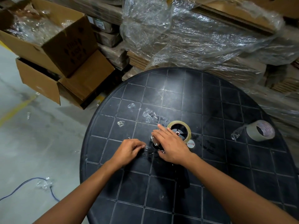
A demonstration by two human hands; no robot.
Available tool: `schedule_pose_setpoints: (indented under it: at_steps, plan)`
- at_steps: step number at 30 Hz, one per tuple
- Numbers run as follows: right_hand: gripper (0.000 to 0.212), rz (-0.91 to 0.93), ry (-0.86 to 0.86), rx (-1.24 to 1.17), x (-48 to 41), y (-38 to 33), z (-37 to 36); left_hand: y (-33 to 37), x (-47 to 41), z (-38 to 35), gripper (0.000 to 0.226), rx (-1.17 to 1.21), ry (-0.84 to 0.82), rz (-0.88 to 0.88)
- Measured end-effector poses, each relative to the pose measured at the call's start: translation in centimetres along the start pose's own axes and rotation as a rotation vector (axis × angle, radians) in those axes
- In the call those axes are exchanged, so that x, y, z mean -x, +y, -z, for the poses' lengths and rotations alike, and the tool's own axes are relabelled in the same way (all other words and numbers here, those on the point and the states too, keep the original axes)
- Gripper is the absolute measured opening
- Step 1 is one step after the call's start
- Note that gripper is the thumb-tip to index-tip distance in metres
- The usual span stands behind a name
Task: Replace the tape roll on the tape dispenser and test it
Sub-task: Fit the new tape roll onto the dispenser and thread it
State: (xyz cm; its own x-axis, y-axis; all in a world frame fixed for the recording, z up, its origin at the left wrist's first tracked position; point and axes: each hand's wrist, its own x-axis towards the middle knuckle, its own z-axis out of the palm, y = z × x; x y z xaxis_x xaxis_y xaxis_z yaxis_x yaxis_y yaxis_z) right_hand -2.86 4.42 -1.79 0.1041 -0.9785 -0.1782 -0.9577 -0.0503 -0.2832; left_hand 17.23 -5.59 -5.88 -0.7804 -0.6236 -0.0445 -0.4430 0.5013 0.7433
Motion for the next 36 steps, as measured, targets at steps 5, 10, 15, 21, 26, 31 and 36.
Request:
schedule_pose_setpoints:
  at_steps: [5, 10, 15, 21, 26, 31, 36]
  plan:
    - [0.087, -0.064, -0.076, 0.033, 1.2, -0.5, 0.6, 0.2, 0.8, 1.5, 0.014, 0.003, -0.082, 0.044]
    - [0.082, -0.311, -0.006, -0.002, 3.0, 0.6, 1.6, 0.0, 1.3, 3.4, 0.018, -0.023, -0.037, 0.165]
    - [0.083, -0.57, -0.127, -0.179, 4.5, 2.2, 2.1, 4.4, -0.8, 2.2, 0.024, 0.063, 0.123, 0.178]
    - [0.077, -0.749, -0.053, -0.253, 5.6, 1.1, 2.3, 8.6, -4.4, -2.0, 0.044, -0.088, -0.013, 0.249]
    - [0.086, -0.926, -0.013, -0.218, 7.8, 2.7, 3.2, 9.7, -5.8, -4.3, 0.033, -0.143, -0.094, 0.201]
    - [0.118, -0.725, -0.135, -0.357, 8.8, 5.6, 3.1, 11.1, -7.1, -6.8, 0.037, -0.134, -0.031, 0.177]
    - [0.123, -0.728, -0.189, -0.265, 8.5, 5.1, 2.4, 10.4, -6.8, -8.4, 0.032, -0.188, -0.006, 0.131]
